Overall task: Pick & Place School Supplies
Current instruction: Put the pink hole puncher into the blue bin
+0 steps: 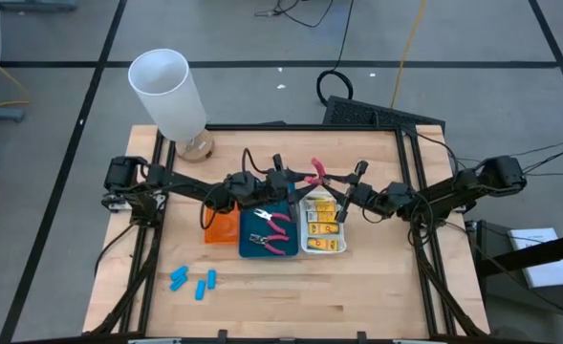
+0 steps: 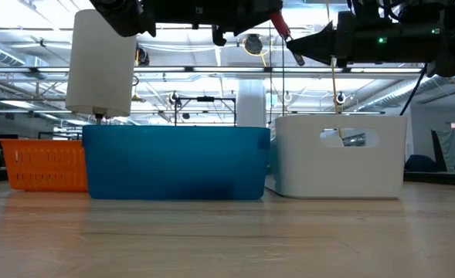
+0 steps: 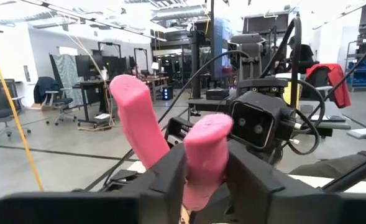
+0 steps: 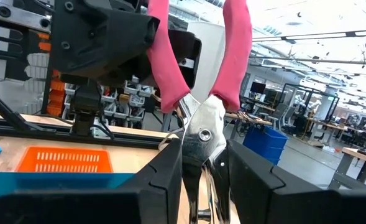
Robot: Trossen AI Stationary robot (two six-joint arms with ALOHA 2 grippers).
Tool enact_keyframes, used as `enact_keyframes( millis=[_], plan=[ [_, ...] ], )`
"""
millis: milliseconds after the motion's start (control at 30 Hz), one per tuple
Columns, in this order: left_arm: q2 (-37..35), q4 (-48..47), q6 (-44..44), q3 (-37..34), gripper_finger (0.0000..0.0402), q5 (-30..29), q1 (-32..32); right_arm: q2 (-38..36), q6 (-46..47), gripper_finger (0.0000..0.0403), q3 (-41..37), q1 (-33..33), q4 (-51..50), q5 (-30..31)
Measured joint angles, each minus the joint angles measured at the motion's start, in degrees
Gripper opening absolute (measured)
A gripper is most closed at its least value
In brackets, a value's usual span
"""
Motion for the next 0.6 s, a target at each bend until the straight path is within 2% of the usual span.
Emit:
enact_keyframes(
  millis=[133,300,500,600],
  plan=[
    [-0.02,-0.01,0.77,0.0,0.0074,0.39,-0.01,-0.01,0.24,0.0096,0.0,0.0,-0.22,-0.15],
    [-0.04,-0.08,2.66,-0.02,0.0074,1.53,0.01,-0.04,1.9,0.0105,0.0,0.02,-0.94,-0.37],
    [-0.27,0.35,3.42,-0.05,0.0074,-0.72,0.01,-0.08,8.8,0.0165,0.0,0.0,-3.82,0.43],
    [-1.96,-2.68,4.98,-0.07,0.0062,-3.89,-0.25,-1.48,10.45,0.0196,0.0,0.02,-6.35,3.82]
  ],
)
